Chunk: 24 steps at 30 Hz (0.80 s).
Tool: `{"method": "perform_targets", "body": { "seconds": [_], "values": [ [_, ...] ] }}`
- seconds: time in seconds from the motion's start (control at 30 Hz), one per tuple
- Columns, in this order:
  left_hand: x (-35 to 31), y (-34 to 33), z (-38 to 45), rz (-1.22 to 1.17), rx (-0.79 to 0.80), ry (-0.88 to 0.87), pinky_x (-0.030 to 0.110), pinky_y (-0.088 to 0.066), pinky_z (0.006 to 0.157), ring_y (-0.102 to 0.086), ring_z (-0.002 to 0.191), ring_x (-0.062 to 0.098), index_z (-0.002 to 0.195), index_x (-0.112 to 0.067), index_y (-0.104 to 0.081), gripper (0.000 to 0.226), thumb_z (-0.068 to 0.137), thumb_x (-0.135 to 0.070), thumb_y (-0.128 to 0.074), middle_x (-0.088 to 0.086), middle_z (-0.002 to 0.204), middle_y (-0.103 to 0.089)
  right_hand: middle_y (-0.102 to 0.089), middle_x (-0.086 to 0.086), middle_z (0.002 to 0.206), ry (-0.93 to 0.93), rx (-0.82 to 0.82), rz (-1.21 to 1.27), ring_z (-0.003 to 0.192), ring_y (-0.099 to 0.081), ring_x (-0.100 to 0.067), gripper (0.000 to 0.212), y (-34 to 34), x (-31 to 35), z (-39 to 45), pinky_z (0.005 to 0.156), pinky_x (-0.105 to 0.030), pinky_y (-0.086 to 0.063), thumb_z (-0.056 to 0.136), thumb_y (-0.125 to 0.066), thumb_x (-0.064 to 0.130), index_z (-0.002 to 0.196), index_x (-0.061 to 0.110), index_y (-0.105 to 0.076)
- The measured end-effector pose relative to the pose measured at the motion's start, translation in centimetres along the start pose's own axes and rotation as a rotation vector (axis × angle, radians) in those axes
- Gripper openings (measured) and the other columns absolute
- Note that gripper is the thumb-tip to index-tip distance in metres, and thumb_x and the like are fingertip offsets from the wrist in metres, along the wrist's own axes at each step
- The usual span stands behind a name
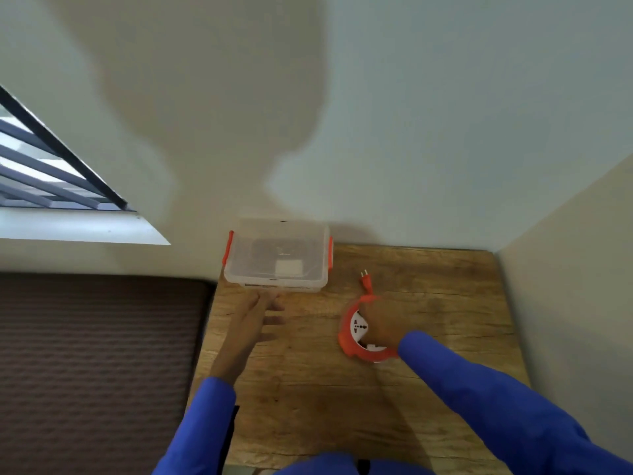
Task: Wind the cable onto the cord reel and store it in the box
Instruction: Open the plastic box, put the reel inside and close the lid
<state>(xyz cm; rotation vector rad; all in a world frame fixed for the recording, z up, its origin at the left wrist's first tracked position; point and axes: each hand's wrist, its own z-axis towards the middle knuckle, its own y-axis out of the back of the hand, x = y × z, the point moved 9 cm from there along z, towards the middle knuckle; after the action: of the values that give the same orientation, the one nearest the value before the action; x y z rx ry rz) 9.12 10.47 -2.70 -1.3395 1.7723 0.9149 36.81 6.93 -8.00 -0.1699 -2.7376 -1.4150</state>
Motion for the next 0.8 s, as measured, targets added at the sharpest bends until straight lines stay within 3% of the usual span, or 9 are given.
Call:
{"method": "perform_targets", "body": {
  "seconds": [0.1,0.17,0.23,0.33,0.43,0.53,0.6,0.7,0.8],
  "values": [
    [-1.1,3.8,2.3,0.037,-0.137,-0.003,0.047,-0.065,0.080,-0.081,0.087,0.023,0.119,-0.021,-0.071,0.024,0.109,-0.040,-0.060,0.010,0.111,-0.079,-0.077,-0.002,0.102,-0.036,-0.042,0.253,0.094,-0.078,-0.019,0.030,3.1,-0.1,1.2,0.082,-0.033,-0.066,0.100,-0.068,0.034,0.121,0.013,-0.073],
    [-2.0,6.0,4.3,0.163,-0.228,-0.049,0.046,-0.064,0.084,-0.078,0.097,0.027,0.125,-0.018,-0.065,0.026,0.110,-0.039,-0.060,0.012,0.115,-0.074,-0.079,0.004,0.094,-0.105,-0.247,0.620,0.086,-0.076,-0.013,0.027,6.6,-0.8,1.9,0.083,-0.036,-0.064,0.103,-0.063,0.040,0.110,0.018,-0.077],
    [-3.1,7.9,6.7,0.356,-0.313,-0.113,0.051,-0.059,0.095,-0.067,0.115,0.033,0.138,-0.016,-0.056,0.039,0.108,-0.040,-0.063,0.015,0.129,-0.064,-0.077,0.011,0.096,-0.142,-0.332,0.847,0.087,-0.072,-0.006,0.032,9.1,0.1,3.2,0.080,-0.028,-0.058,0.103,-0.063,0.050,0.112,0.023,-0.077],
    [-4.2,9.4,10.6,0.522,-0.362,-0.101,0.057,-0.050,0.105,-0.053,0.128,0.040,0.150,-0.012,-0.048,0.051,0.110,-0.041,-0.059,0.021,0.145,-0.050,-0.077,0.008,0.102,-0.122,-0.333,0.957,0.087,-0.070,-0.003,0.030,10.2,3.0,5.4,0.076,-0.019,-0.053,0.104,-0.066,0.043,0.123,0.020,-0.075],
    [-4.4,9.3,14.2,0.518,-0.273,-0.100,0.054,-0.051,0.109,-0.060,0.127,0.041,0.154,-0.009,-0.052,0.045,0.116,-0.033,-0.047,0.022,0.139,-0.061,-0.081,-0.008,0.107,-0.213,-0.491,0.986,0.094,-0.076,-0.023,0.024,10.6,3.8,6.6,0.089,-0.041,-0.062,0.105,-0.068,0.027,0.119,0.010,-0.078],
    [-5.0,9.8,16.1,0.513,-0.279,-0.143,0.046,-0.055,0.100,-0.068,0.117,0.036,0.147,-0.005,-0.061,0.042,0.116,-0.031,-0.050,0.019,0.129,-0.073,-0.082,-0.007,0.097,-0.291,-0.609,1.053,0.083,-0.075,-0.020,0.022,10.0,3.7,7.2,0.073,-0.024,-0.062,0.106,-0.065,0.021,0.119,0.012,-0.081],
    [-5.2,10.6,17.0,0.506,-0.307,-0.167,0.044,-0.056,0.094,-0.071,0.107,0.035,0.136,-0.005,-0.070,0.038,0.116,-0.031,-0.051,0.018,0.118,-0.077,-0.082,-0.005,0.092,-0.418,-0.576,1.187,0.082,-0.076,-0.023,0.025,8.1,2.7,8.0,0.067,-0.025,-0.060,0.108,-0.061,0.024,0.111,0.012,-0.083],
    [-4.0,11.8,18.0,0.414,-0.338,-0.110,0.046,-0.058,0.083,-0.069,0.090,0.029,0.112,-0.008,-0.077,0.035,0.115,-0.029,-0.049,0.015,0.100,-0.076,-0.078,0.000,0.070,-0.538,-0.387,1.622,0.070,-0.072,-0.022,0.031,4.4,2.6,9.0,0.054,-0.024,-0.057,0.108,-0.057,0.021,0.086,0.010,-0.075],
    [-0.9,11.9,18.8,0.188,-0.297,0.077,0.026,-0.058,0.060,-0.065,0.079,0.019,0.095,-0.014,-0.076,0.035,0.115,-0.027,-0.050,0.014,0.093,-0.074,-0.075,-0.008,0.085,-0.391,-0.279,1.977,0.080,-0.069,-0.023,0.024,3.7,3.8,10.8,0.082,-0.040,-0.059,0.109,-0.060,0.021,0.095,0.009,-0.076]
  ]
}}
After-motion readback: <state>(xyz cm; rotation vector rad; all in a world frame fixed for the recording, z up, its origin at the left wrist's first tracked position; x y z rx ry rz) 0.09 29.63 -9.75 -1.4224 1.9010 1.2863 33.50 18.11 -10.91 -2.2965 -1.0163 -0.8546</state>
